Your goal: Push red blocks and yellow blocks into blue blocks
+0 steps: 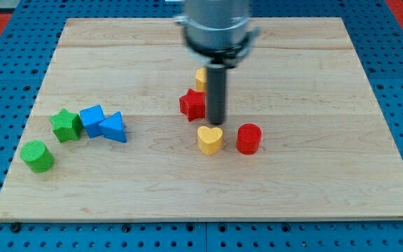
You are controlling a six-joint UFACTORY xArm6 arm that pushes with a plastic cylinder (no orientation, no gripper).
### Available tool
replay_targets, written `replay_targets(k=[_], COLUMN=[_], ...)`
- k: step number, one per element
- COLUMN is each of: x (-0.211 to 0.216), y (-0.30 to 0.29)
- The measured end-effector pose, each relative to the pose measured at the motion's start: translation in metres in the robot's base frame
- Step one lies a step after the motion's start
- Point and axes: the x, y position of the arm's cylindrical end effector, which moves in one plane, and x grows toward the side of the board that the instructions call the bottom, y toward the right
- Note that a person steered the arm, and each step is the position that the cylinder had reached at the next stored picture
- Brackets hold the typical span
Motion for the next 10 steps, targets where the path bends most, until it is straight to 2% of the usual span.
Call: replay_targets(k=[1, 3, 4, 5, 6, 8, 9, 10], x=[-0.058, -0.087, -0.061, -0.020, -0.014, -0.081, -0.037, -0.018], y=[0.016, -0.039, -0.105, -0.131, -0.155, -0.075, -0.016, -0.069])
